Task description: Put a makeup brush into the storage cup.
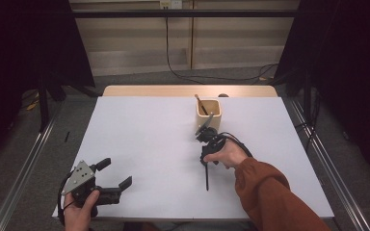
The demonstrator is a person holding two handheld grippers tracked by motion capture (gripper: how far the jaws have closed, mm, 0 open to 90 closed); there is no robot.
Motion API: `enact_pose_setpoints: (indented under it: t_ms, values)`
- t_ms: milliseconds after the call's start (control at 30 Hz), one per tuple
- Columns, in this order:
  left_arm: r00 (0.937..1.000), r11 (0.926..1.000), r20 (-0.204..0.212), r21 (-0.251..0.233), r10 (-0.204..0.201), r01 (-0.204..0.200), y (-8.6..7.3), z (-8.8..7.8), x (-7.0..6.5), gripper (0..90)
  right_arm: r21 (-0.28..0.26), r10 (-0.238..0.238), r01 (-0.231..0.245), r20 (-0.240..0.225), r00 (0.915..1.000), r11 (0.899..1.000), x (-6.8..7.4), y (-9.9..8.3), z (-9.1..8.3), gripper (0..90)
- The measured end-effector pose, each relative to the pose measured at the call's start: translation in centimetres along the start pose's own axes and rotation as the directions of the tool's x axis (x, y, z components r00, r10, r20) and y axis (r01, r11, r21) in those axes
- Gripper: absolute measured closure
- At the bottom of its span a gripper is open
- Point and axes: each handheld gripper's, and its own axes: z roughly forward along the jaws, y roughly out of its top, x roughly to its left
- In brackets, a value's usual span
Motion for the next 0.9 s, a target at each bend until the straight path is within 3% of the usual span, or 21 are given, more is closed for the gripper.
enact_pose_setpoints:
  t_ms: [400, 700, 900]
  values:
    - [1.0000, 1.0000, 0.002, -0.002, 0.003, -0.003, 0.0, 0.0, 0.0, 2.1, 0.021, -0.033, 0.033, 0.033, 0.9989, 0.999, 0.1, 0.2, 0.0, 64.6]
    - [1.0000, 1.0000, 0.006, -0.003, 0.007, -0.007, 0.0, 0.0, 0.0, 2.1, 0.012, -0.022, 0.022, 0.029, 0.9993, 1.000, -0.5, 0.1, 0.0, 78.0]
    - [0.9999, 0.9999, 0.007, 0.004, 0.011, -0.011, 0.0, 0.0, 0.0, 2.1, -0.018, 0.012, -0.012, 0.003, 0.9999, 1.000, -1.3, -0.3, -0.1, 86.1]
